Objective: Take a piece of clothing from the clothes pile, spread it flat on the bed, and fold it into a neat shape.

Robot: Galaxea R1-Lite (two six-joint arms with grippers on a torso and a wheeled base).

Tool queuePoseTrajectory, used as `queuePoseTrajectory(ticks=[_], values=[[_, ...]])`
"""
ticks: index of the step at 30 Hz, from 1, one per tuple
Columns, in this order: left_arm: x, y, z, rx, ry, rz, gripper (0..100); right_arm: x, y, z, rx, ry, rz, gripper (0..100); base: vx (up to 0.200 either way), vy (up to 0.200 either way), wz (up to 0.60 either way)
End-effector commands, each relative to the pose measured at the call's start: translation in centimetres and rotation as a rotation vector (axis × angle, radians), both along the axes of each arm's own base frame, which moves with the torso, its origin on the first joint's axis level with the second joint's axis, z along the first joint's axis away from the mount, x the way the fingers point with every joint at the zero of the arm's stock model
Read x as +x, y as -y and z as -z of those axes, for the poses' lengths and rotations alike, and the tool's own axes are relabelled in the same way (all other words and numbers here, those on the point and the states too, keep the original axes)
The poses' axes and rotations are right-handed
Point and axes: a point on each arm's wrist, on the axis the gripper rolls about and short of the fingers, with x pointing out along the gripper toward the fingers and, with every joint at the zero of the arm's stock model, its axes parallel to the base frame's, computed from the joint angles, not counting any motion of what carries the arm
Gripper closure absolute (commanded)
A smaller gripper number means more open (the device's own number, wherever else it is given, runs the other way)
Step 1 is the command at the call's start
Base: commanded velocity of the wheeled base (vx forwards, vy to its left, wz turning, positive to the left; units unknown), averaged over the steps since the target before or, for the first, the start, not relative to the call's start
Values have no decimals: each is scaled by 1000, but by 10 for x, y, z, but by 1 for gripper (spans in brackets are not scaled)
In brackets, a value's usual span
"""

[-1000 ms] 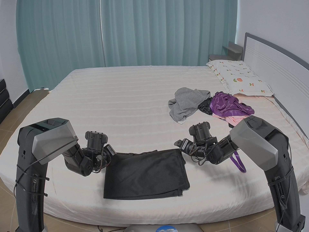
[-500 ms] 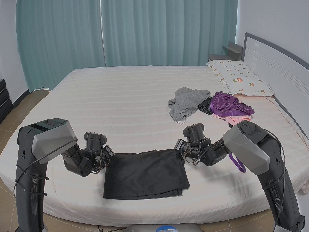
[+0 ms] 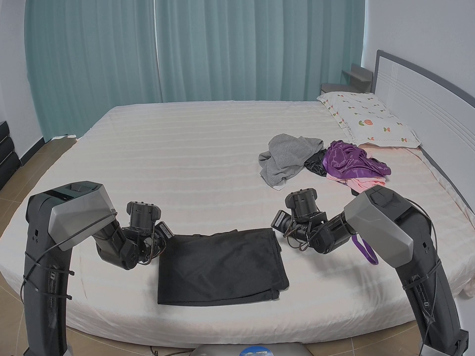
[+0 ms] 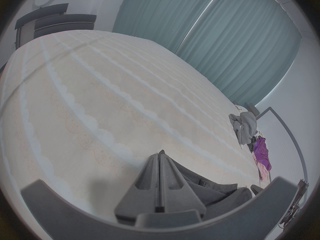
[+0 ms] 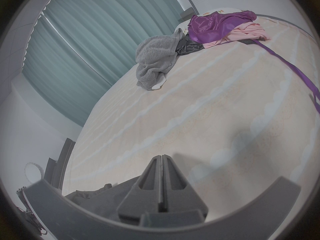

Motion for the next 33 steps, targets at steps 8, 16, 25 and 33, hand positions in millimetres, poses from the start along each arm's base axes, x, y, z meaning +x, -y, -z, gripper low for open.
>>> queuePoseTrajectory(ticks=[8,16,25,33], values=[[0,0,1,2,-1,0,100,-4,-10,1,7,13,-23,0,0,0,0],[0,0,1,2,-1,0,100,-7,-19,4,20,17,-48,0,0,0,0],[0,0,2,2,-2,0,100,-6,-19,4,26,13,-60,100,0,0,0],[0,0,2,1,-2,-1,100,-3,-14,4,19,18,-38,100,0,0,0]])
